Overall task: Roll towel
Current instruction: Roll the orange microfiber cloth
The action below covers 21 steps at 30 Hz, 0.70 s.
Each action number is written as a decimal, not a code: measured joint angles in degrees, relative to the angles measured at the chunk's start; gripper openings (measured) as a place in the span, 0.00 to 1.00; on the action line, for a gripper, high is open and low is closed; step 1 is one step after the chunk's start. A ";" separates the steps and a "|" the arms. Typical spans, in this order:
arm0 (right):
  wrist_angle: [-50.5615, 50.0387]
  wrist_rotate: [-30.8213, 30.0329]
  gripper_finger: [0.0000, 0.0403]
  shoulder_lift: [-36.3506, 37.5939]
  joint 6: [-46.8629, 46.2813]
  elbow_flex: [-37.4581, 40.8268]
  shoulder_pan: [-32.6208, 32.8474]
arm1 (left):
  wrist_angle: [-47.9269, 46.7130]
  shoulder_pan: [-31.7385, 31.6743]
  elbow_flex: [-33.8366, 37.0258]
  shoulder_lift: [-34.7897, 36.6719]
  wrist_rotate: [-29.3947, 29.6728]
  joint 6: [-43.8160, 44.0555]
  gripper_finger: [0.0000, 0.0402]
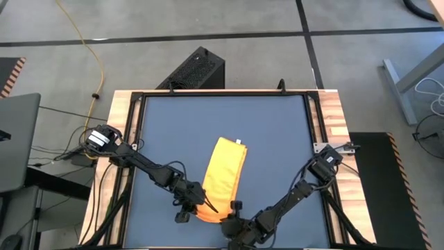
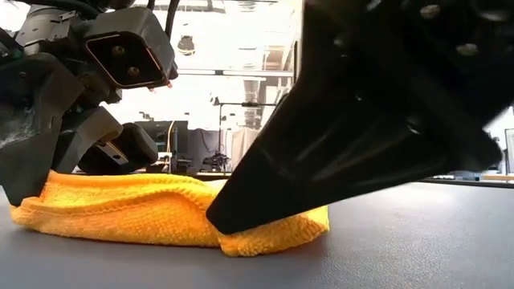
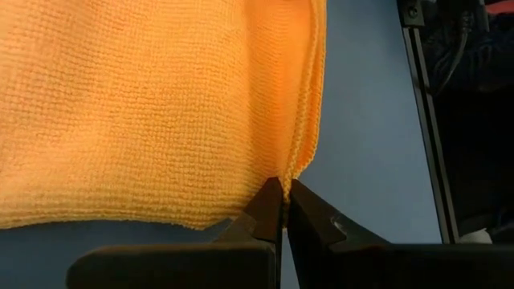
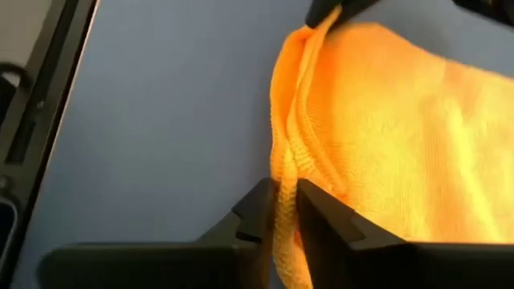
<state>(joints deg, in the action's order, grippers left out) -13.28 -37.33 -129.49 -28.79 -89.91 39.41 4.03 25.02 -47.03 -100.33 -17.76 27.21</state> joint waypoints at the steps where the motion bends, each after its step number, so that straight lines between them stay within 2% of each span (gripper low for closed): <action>1: 0.02 0.30 0.16 0.00 -1.32 0.00 -0.08 | 0.00 0.00 0.00 0.00 0.00 0.08 0.00; 6: 0.23 1.93 0.03 0.11 -8.58 0.00 -0.02 | -0.14 0.00 0.00 0.00 -1.07 0.40 0.03; 12: 0.26 2.74 0.04 0.13 -20.27 0.00 0.13 | -0.52 0.00 0.00 0.00 -4.84 0.28 0.10; 21: 0.46 2.63 0.03 0.17 -28.64 0.02 0.95 | -1.09 0.00 0.00 0.84 -7.34 -2.37 0.16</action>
<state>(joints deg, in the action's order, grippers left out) -12.82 -34.70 -129.32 -57.43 -89.89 40.36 2.94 25.02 -47.03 -99.50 -25.10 24.84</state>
